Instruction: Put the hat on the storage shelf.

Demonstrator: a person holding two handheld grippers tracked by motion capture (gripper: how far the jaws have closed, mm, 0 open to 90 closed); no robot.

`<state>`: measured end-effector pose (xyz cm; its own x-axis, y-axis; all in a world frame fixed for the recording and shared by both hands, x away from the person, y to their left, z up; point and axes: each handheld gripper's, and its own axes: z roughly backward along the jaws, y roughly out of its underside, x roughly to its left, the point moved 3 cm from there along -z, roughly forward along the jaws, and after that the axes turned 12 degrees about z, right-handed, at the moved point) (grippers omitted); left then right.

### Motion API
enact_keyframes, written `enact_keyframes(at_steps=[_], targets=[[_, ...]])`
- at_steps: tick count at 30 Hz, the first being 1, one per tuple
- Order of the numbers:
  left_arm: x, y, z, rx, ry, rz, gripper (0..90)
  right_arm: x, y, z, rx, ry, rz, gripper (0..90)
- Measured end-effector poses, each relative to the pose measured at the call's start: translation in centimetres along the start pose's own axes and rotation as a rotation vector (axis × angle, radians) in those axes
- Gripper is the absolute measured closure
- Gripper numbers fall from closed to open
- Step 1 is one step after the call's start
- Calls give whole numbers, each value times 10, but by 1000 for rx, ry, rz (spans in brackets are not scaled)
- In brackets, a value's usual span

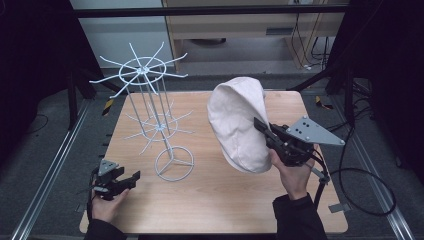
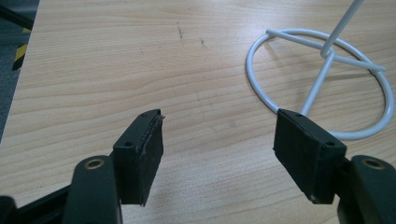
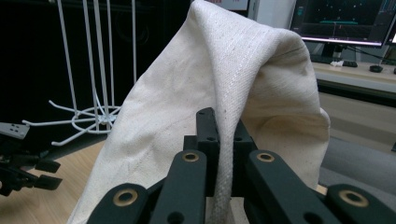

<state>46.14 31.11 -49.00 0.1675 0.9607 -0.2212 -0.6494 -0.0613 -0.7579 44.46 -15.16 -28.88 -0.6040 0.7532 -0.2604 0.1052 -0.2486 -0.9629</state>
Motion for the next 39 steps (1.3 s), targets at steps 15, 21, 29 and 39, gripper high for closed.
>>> enact_keyframes(at_steps=[15,21,29,39], targets=[[0,0,0,1,2,0,329,3,-29,7,-95,-4,25,880],[0,0,0,1,2,0,330,4,-40,10,-136,-1,30,880],[0,0,0,1,2,-1,331,5,-48,10,-175,6,32,882],[0,0,0,2,3,-1,331,8,-63,2,-213,-1,48,883]])
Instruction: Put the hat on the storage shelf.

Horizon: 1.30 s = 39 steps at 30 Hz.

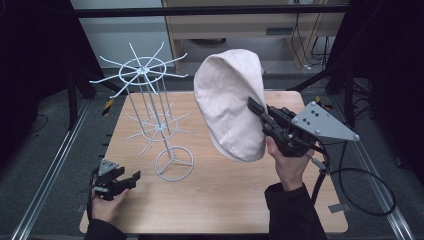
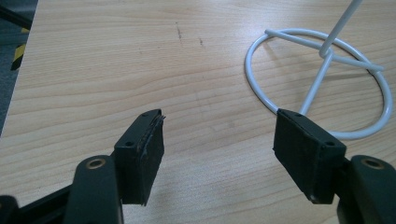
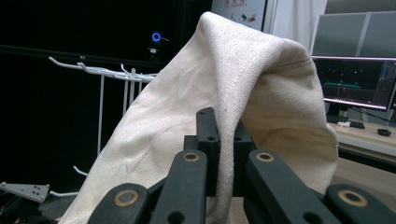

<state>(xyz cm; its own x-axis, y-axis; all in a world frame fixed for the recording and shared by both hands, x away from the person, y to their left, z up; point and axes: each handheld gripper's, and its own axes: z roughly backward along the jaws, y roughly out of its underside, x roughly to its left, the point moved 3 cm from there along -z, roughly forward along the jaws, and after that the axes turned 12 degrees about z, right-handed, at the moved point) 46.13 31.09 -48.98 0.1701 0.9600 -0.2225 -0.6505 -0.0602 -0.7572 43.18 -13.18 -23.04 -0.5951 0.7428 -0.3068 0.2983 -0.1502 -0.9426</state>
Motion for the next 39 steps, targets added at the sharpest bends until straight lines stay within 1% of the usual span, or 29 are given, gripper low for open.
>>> enact_keyframes(at_steps=[10,15,17,21,22,23,30,35,39], targets=[[0,0,0,1,0,0,331,5,-16,-11,-48,-1,12,883],[0,0,0,2,0,1,331,8,-23,-20,-66,-8,8,883],[0,0,0,2,0,0,331,9,-26,-24,-68,-12,16,883],[0,0,0,2,1,-2,331,13,-30,-34,-72,-23,16,882],[0,0,0,2,1,-2,331,13,-30,-34,-72,-23,16,882],[0,0,0,2,1,-1,331,15,-31,-40,-68,-32,22,882],[0,0,0,3,2,-1,331,23,-28,-56,-40,-61,29,882],[0,0,0,3,1,0,331,28,-21,-61,-24,-82,28,883],[0,0,0,1,3,0,331,30,-14,-62,-21,-98,12,882]])
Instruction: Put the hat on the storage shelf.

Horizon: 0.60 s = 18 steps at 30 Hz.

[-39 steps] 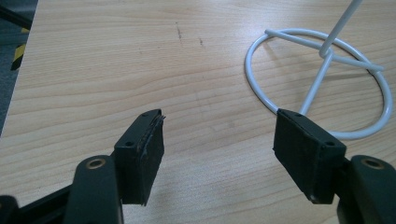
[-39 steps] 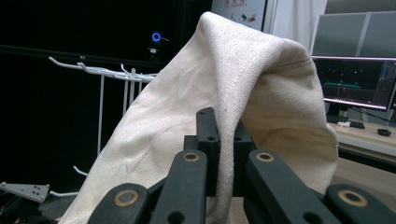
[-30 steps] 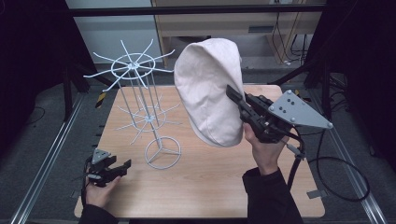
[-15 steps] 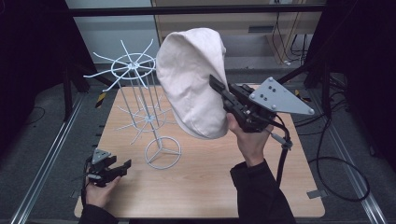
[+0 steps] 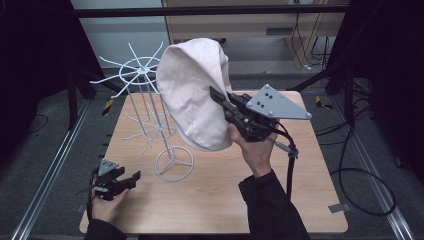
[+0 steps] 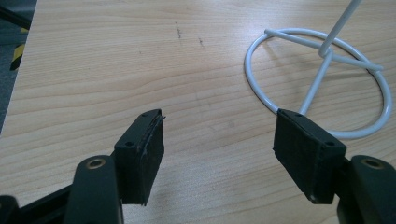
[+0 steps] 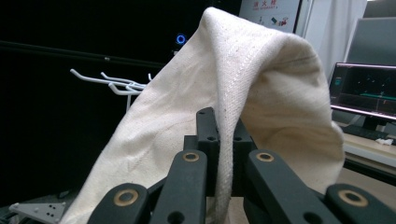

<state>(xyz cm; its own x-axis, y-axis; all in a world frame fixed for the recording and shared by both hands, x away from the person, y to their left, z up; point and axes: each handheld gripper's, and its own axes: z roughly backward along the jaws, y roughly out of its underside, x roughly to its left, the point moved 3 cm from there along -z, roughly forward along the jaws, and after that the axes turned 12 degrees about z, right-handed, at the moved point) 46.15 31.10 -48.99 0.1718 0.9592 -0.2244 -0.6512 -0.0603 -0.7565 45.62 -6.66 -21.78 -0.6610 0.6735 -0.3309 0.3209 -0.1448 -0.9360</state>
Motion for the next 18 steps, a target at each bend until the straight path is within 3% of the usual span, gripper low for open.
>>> enact_keyframes(at_steps=[18], targets=[[0,0,0,2,-3,-2,331,7,28,-2,67,-39,-25,875]])
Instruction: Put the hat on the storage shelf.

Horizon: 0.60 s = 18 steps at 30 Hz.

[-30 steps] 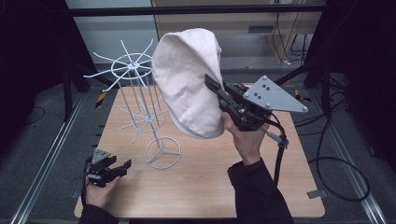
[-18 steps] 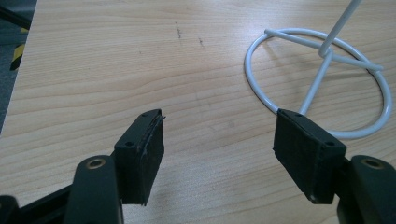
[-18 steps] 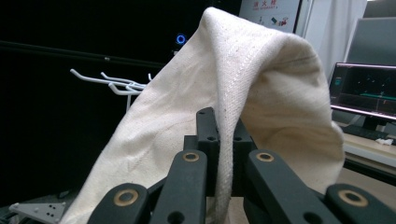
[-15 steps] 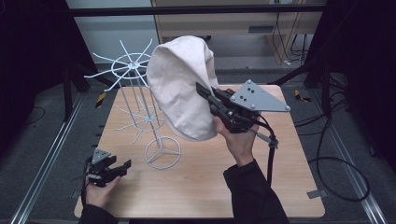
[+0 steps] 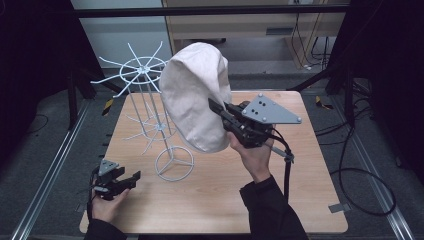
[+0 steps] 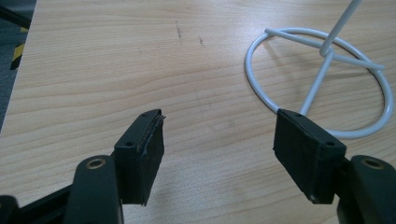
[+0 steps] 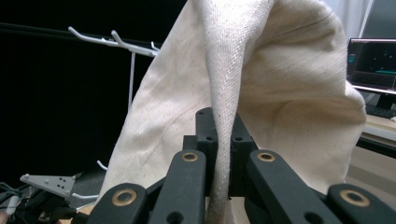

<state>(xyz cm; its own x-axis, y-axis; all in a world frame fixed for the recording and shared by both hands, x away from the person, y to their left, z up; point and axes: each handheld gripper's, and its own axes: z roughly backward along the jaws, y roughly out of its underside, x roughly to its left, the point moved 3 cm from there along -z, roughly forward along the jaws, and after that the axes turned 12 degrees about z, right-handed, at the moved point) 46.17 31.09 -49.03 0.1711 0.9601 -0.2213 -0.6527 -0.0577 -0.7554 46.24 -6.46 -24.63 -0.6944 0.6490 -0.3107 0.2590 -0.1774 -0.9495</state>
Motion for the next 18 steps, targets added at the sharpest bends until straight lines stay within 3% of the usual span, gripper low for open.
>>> enact_keyframes(at_steps=[5,18], targets=[[0,0,0,0,-1,0,331,2,8,-3,19,-14,-22,870],[0,0,0,0,1,0,331,9,24,-16,103,-27,-26,857]])
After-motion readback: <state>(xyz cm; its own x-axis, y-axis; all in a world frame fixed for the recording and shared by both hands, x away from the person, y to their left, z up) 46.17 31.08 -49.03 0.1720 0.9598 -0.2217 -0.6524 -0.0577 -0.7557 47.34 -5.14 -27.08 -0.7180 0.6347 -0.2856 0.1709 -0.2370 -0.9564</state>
